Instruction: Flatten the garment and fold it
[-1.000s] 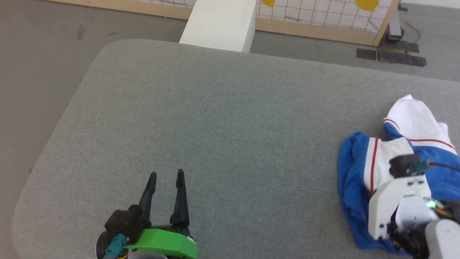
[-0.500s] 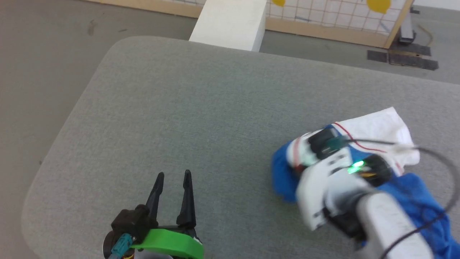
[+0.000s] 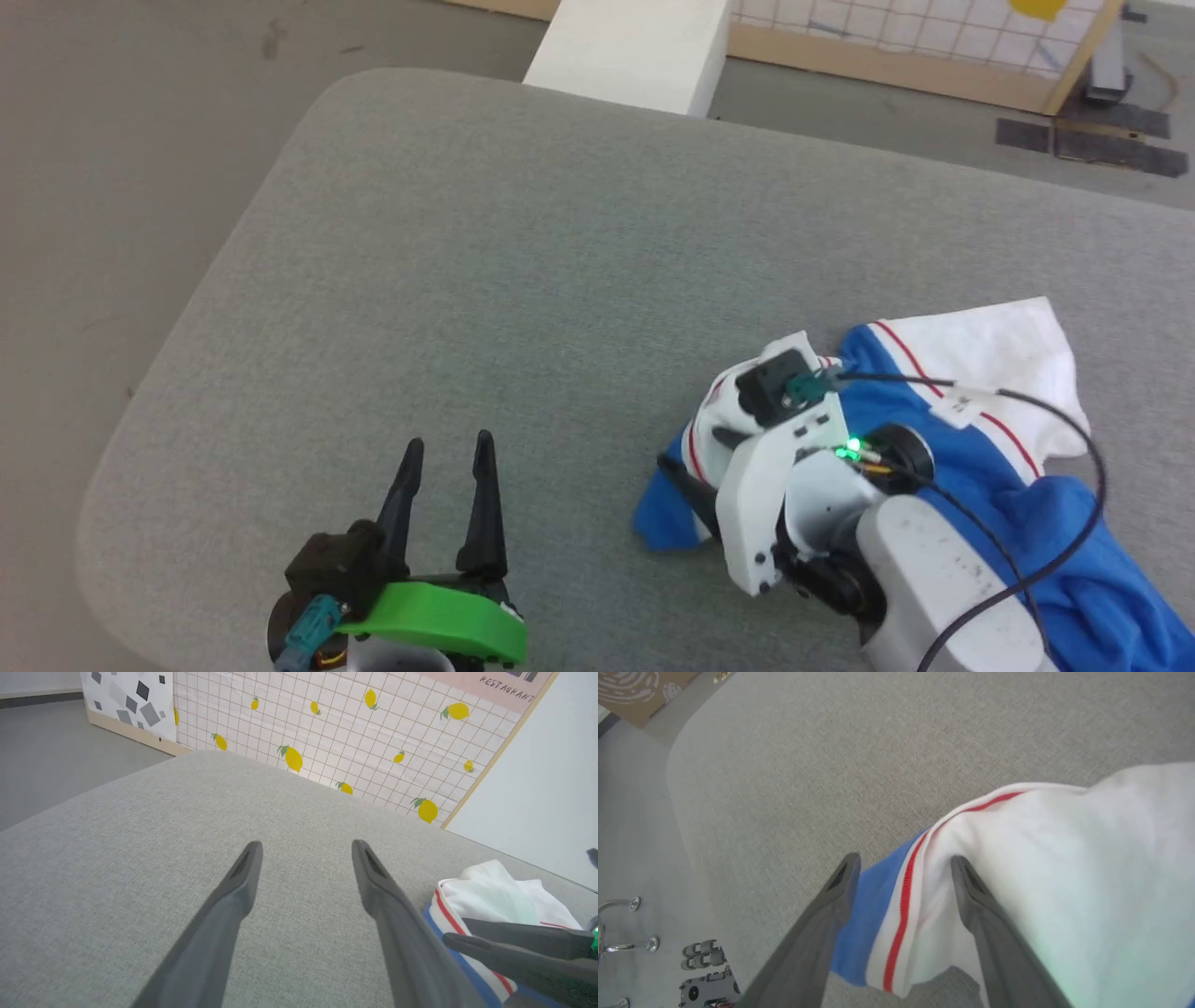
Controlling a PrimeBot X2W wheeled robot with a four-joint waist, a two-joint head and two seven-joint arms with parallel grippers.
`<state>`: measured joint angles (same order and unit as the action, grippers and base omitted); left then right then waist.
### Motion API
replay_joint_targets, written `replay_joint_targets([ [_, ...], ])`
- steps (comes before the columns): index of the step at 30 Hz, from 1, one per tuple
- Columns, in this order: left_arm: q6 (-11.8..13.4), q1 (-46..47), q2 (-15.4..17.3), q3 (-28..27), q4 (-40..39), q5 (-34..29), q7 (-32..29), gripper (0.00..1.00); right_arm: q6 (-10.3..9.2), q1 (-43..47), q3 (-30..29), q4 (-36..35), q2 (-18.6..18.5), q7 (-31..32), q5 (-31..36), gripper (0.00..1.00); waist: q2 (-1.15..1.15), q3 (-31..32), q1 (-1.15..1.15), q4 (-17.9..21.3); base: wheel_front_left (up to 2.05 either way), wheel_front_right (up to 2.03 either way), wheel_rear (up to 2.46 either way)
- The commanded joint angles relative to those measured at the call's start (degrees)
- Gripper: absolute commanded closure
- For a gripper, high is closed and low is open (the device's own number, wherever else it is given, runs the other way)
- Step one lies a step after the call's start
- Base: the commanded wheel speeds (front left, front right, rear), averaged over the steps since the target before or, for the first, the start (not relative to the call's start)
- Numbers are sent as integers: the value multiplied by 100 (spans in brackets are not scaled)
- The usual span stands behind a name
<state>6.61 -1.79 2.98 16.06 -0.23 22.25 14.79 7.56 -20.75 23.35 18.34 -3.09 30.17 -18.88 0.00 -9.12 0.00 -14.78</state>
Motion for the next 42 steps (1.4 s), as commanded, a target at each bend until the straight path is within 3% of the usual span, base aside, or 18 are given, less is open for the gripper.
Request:
replay_joint_targets([
  [1,3,-28,-11,-36,16,-60,21,0,-8,-71,-63,-146,2,-32,-99,0,0,185,0,228,0,0,0],
  [5,-32,-152,-11,-134,30,-128,21,0,-8,159,-448,-794,-60,44,-349,0,0,382,0,508,0,0,0],
  [10,-101,-279,-11,-217,27,-233,21,0,-8,736,-1372,-1863,-225,-12,-256,0,0,490,0,787,0,0,0],
  [18,-242,-409,-11,-336,-117,-357,21,0,-8,2006,-3081,-3099,-63,-1207,404,0,0,455,0,1064,0,0,0],
  [22,-353,-534,-11,-381,-208,-370,21,0,-8,2696,-3598,-3149,11,-2071,620,0,0,480,0,1144,0,0,0],
  [31,-432,-1044,-11,-556,-397,-521,21,0,-8,3685,-3799,-2149,20,-3458,-310,0,0,603,0,1332,0,0,0],
  [36,-408,-954,-6,-541,-421,-804,21,0,-8,3553,-3680,-1908,20,-3699,-385,0,0,567,0,1378,0,0,0],
  [42,-737,-298,274,-133,-144,-1155,-525,0,-8,3375,-3622,-1875,21,-3699,-359,0,0,444,0,1327,0,0,0],
])
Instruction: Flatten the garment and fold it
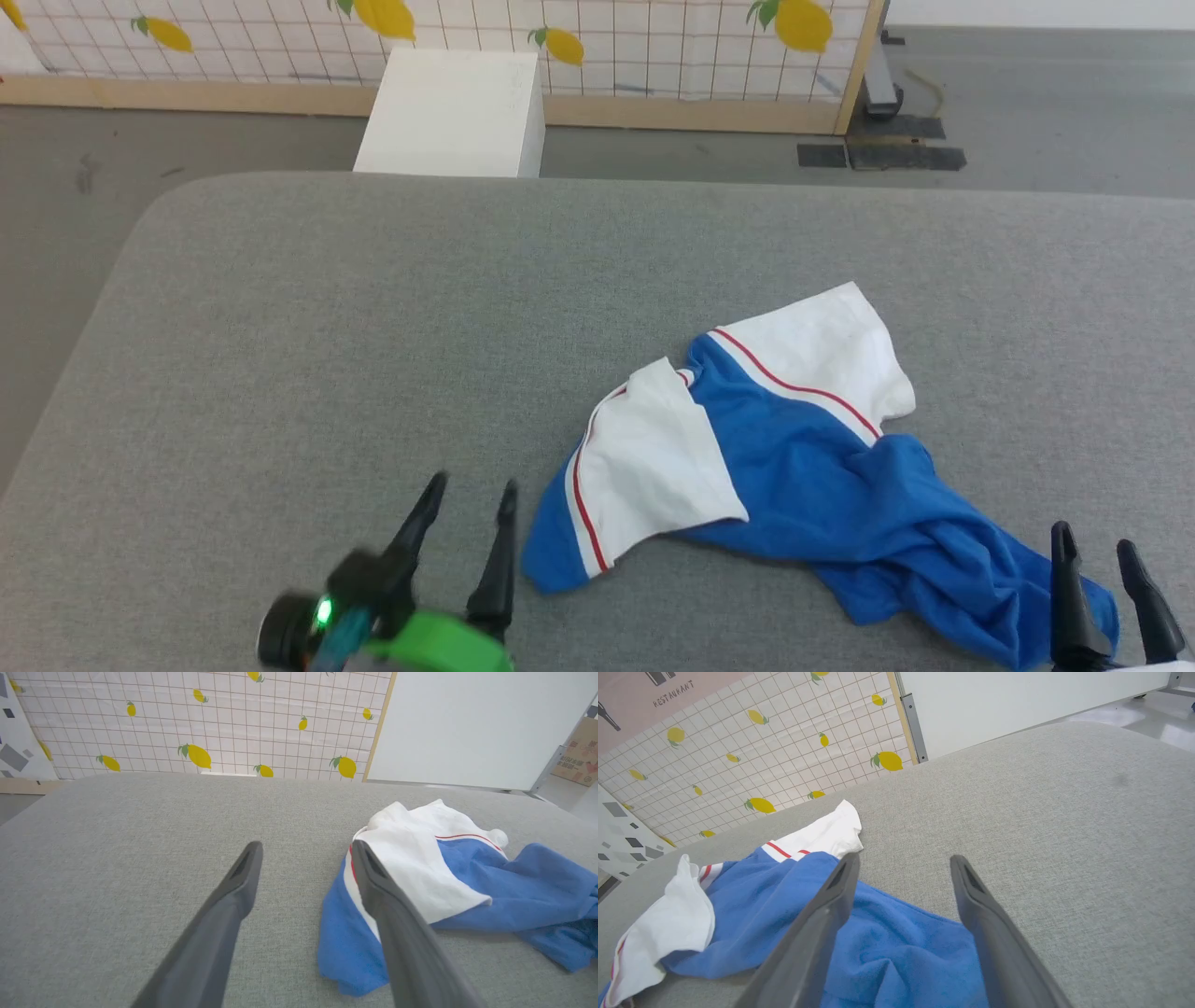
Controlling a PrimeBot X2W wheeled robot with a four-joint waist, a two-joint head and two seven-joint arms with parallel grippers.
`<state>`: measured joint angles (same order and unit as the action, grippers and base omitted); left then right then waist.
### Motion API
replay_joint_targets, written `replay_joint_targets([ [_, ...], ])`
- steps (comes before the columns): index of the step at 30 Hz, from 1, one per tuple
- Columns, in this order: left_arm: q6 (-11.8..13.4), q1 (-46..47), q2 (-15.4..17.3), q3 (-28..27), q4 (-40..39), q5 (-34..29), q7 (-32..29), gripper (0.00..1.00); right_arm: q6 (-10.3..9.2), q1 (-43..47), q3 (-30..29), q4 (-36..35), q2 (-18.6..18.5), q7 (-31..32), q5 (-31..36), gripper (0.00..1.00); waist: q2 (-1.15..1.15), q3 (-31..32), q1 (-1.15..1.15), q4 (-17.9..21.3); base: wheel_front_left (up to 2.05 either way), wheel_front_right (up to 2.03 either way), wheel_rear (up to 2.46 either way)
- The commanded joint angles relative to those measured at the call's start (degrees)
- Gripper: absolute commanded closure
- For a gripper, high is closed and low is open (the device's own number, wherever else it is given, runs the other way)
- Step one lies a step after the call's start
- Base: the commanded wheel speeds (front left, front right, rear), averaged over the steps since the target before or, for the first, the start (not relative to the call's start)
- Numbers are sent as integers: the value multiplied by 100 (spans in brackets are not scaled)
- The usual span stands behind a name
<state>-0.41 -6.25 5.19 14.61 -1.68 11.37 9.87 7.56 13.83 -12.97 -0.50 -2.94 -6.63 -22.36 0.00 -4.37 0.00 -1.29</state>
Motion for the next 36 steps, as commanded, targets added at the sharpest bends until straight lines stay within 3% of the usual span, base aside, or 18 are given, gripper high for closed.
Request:
replay_joint_targets([
  [1,-126,283,105,104,35,-89,-283,0,-8,-108,23,12,5,-4,-10,0,0,-63,0,-30,0,0,0],
  [5,-425,627,299,549,122,-169,-1316,0,-8,-207,74,49,6,23,-42,0,0,-206,0,-47,0,0,0],
  [11,-583,810,386,988,261,-42,-2193,0,-8,-322,145,100,6,37,-95,0,0,-462,0,-52,0,0,0],
  [24,-610,1438,435,1423,1197,-364,-2318,0,-8,-574,230,213,6,41,-119,0,0,-704,0,37,0,0,0],
  [25,-592,1477,424,1418,1235,-374,-2273,10,-8,-586,231,223,6,40,-119,0,0,-705,0,46,0,0,0],
  [26,-568,1520,390,1393,1245,-355,-2177,67,-8,-594,226,234,6,37,-121,0,0,-703,0,52,0,0,0],
  [27,-554,1540,357,1367,1239,-320,-2099,100,-8,-594,218,240,6,34,-124,0,0,-697,0,54,0,0,0],
  [36,-483,1352,203,931,754,371,-1738,100,-8,-485,172,351,6,34,-141,0,0,-355,0,-63,0,0,0],
])
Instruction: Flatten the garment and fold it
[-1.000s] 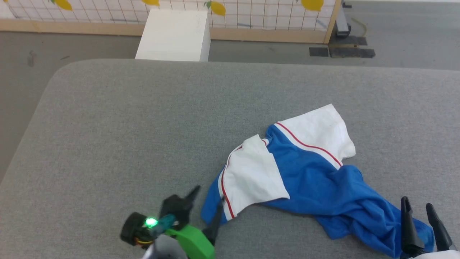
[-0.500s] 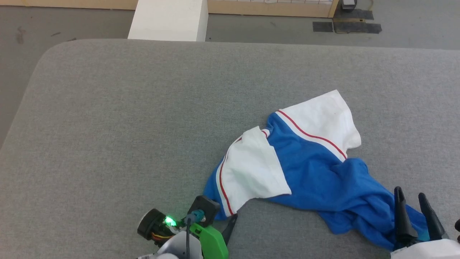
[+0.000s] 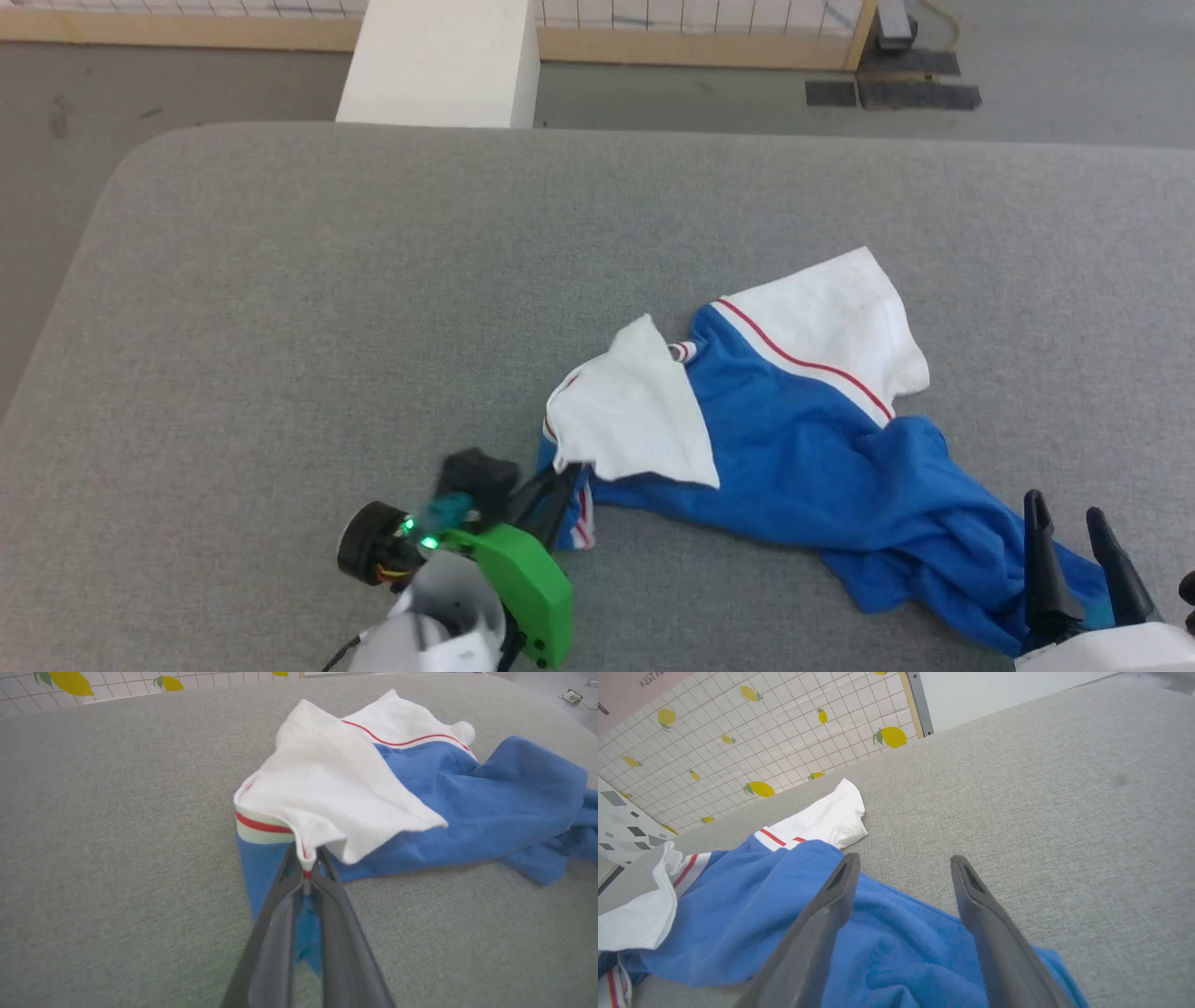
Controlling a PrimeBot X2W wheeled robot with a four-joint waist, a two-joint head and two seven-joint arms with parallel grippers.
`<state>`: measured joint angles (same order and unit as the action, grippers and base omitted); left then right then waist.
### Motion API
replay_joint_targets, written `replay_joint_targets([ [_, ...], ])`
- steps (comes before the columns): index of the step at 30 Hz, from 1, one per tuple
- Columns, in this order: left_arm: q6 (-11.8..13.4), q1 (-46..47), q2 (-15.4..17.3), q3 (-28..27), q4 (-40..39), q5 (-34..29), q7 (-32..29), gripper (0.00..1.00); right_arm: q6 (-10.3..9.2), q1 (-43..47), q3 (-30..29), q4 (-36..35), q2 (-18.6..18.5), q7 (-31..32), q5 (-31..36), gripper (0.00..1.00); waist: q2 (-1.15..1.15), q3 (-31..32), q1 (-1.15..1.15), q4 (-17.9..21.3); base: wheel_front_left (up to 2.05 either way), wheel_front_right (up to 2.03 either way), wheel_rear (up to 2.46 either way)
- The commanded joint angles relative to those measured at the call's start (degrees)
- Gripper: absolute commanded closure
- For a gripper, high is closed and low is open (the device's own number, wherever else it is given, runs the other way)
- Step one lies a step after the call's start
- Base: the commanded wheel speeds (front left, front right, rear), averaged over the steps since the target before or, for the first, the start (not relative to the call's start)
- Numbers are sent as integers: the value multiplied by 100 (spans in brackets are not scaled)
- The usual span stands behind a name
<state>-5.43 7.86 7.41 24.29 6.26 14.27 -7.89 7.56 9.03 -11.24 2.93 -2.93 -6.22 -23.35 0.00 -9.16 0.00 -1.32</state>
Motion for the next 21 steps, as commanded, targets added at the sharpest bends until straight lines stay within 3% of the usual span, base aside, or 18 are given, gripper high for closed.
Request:
replay_joint_targets([
  [1,31,-126,-53,-134,-152,244,72,100,-8,17,3,22,5,-4,-43,0,0,171,0,-77,0,0,0],
  [8,448,-920,-207,-1275,-788,1555,317,100,-8,195,23,47,5,41,-41,0,0,451,0,-174,0,0,0],
  [14,920,-1449,-363,-2445,-237,2715,862,100,-8,259,21,-3,5,99,-24,0,0,471,0,-208,0,0,0],
  [15,1021,-1474,-387,-2606,-57,2880,997,53,-8,266,17,-12,5,117,-12,0,0,469,0,-211,0,0,0],
  [16,1051,-1488,-391,-2637,86,2875,1084,0,-8,269,21,-21,5,137,0,0,0,462,0,-210,0,0,0],
  [21,911,-1381,-419,-2555,451,2983,1417,0,-8,284,0,-62,5,203,33,0,0,464,0,-256,0,0,0],
])
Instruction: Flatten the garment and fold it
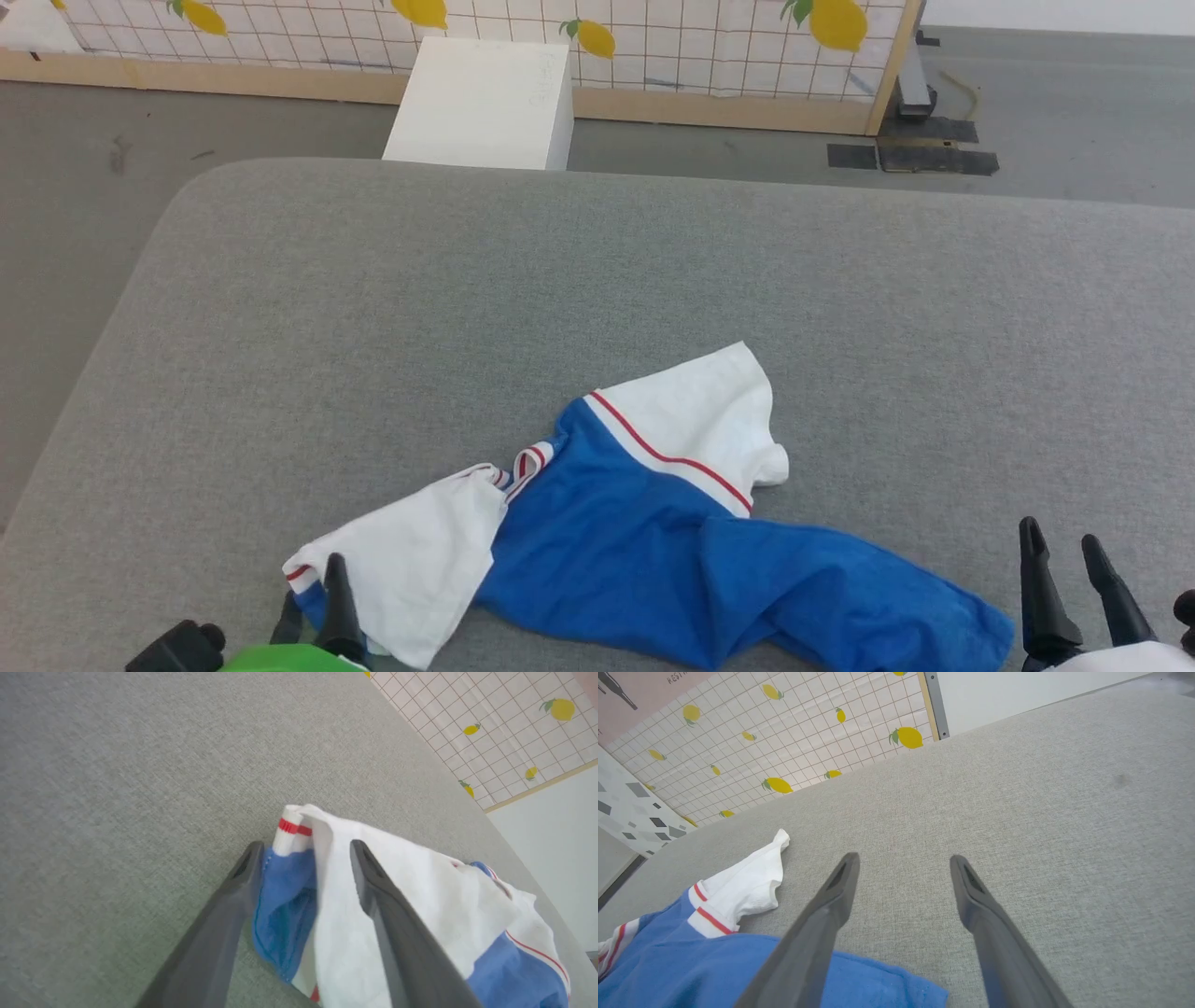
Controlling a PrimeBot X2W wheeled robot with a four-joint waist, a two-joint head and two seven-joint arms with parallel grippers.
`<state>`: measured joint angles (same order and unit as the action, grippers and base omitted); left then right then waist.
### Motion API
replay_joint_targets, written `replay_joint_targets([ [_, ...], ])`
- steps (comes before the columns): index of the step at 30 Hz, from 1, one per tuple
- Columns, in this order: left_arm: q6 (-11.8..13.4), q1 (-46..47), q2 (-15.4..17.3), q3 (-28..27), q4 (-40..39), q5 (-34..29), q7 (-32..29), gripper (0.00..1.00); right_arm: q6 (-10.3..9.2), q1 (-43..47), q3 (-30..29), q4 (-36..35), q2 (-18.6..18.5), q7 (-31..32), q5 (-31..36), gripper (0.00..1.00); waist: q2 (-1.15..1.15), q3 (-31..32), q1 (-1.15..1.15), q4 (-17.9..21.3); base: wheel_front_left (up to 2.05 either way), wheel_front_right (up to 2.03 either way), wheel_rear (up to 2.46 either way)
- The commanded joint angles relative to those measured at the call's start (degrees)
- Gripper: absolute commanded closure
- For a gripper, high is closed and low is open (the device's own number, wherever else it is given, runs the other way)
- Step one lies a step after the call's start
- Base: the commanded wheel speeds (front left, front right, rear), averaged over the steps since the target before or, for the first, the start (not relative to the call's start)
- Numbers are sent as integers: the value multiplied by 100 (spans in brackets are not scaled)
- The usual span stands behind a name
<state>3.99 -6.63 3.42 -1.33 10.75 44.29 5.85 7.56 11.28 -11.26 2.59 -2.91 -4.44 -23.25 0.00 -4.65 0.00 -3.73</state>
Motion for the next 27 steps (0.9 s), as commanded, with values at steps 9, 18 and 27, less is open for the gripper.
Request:
replay_joint_targets([
  [9,-55,191,111,318,-1046,-959,762,0,-8,77,40,-218,3,197,61,0,0,41,0,-190,0,0,0],
  [18,-128,505,354,1470,-1838,-2119,95,0,-8,14,115,-248,3,239,-24,0,0,-175,0,-253,0,0,0],
  [27,-714,1912,712,2520,-435,-2714,-1601,0,-8,-192,182,-193,3,242,-31,0,0,-521,0,-147,0,0,0],
])
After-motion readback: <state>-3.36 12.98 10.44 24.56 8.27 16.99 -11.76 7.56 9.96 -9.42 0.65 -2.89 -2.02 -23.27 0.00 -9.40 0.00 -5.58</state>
